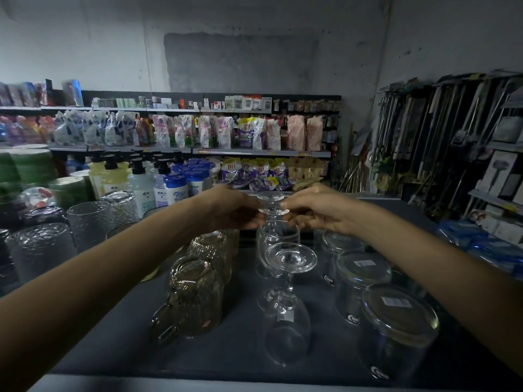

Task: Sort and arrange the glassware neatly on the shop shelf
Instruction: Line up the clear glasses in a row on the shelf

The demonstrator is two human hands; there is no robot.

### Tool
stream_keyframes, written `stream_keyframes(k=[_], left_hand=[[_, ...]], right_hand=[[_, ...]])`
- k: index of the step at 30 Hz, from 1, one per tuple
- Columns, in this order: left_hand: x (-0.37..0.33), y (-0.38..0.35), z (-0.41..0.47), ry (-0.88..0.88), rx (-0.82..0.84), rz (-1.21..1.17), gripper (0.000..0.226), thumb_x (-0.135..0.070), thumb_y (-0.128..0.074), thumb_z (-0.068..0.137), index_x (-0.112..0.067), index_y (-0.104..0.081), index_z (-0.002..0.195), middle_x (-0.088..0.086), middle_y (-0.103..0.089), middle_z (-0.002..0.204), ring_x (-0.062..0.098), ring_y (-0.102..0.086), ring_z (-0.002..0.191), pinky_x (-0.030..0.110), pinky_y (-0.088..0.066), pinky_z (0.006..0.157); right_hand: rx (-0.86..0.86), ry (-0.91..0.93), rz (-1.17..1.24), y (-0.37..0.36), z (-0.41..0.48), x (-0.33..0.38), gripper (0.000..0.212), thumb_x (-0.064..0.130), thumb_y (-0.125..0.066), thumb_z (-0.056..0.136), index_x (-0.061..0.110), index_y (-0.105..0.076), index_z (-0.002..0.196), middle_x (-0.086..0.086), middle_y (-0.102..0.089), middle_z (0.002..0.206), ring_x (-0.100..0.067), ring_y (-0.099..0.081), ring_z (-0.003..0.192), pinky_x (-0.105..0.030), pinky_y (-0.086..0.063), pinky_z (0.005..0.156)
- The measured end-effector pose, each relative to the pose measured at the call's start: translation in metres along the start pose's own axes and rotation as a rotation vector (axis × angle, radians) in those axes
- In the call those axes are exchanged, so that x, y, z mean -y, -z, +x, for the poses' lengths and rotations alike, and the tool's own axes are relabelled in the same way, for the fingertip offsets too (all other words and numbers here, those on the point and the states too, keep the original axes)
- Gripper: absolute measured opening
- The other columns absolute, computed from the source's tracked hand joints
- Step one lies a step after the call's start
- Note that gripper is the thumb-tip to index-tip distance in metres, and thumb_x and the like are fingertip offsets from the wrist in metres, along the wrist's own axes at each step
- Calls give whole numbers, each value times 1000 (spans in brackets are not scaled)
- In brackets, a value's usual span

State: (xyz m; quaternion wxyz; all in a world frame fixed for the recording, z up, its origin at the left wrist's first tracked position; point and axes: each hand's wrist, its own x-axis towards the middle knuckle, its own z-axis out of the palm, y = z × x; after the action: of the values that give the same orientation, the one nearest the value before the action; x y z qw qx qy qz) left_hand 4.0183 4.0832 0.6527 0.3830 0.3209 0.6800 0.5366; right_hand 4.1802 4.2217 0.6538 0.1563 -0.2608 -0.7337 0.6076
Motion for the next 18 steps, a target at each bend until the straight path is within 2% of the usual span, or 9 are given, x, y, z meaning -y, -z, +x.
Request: stream_keyframes(k=[3,5,8,10,11,14,16,18], left_hand=[[0,1,-12,-66,-53,128,22,-13,-66,97,1,-67,113,18,-74,101,22,-75,77,25,-59,58],[1,3,-25,-213,-146,325,20,-18,-65,98,-1,-68,108,16,-74,96,22,-74,76,25,-58,58],[6,3,-56,-487,-303,601,11,-24,-65,99,-15,-72,100,4,-75,87,14,-71,72,22,-52,54],[11,-2,-82,-587,-332,638,8,-31,-66,97,-27,-72,97,-4,-76,85,6,-71,72,24,-55,60],[13,-7,-96,-610,-321,631,8,-34,-65,96,-30,-72,98,-7,-76,86,5,-71,74,25,-57,65],[24,-27,-136,-626,-312,636,14,-45,-65,88,-37,-71,97,-14,-74,85,-2,-69,79,21,-58,71],[36,-42,-153,-603,-328,627,24,-50,-65,83,-34,-71,100,-14,-74,85,-3,-69,79,22,-58,72],[54,-57,-159,-578,-361,601,40,-56,-66,77,-31,-69,107,-14,-74,85,-3,-68,78,26,-58,74]], right_hand=[[-38,30,-89,1,-10,2,28,13,-71,95,-6,-65,115,-15,-75,77,-17,-71,58,-19,-55,49],[-121,115,-203,6,-16,3,24,17,-70,96,0,-65,113,-19,-75,86,-18,-71,59,-21,-55,48],[-201,317,-444,17,-32,3,12,14,-71,96,8,-67,105,-16,-74,87,-22,-73,63,-34,-61,59],[-113,392,-522,18,-46,3,10,8,-70,95,11,-71,105,-14,-74,89,-25,-75,71,-39,-63,65],[-53,420,-560,18,-52,2,14,6,-69,95,14,-72,106,-12,-74,92,-23,-76,76,-37,-64,66],[97,482,-711,19,-59,-1,31,5,-71,93,29,-75,112,2,-72,105,-9,-72,92,-30,-62,72],[164,472,-772,18,-60,-4,35,8,-74,91,34,-74,114,8,-70,110,-3,-69,100,-29,-61,81],[197,469,-817,15,-61,-8,34,10,-78,88,32,-75,114,14,-72,107,2,-68,99,-23,-57,84]])
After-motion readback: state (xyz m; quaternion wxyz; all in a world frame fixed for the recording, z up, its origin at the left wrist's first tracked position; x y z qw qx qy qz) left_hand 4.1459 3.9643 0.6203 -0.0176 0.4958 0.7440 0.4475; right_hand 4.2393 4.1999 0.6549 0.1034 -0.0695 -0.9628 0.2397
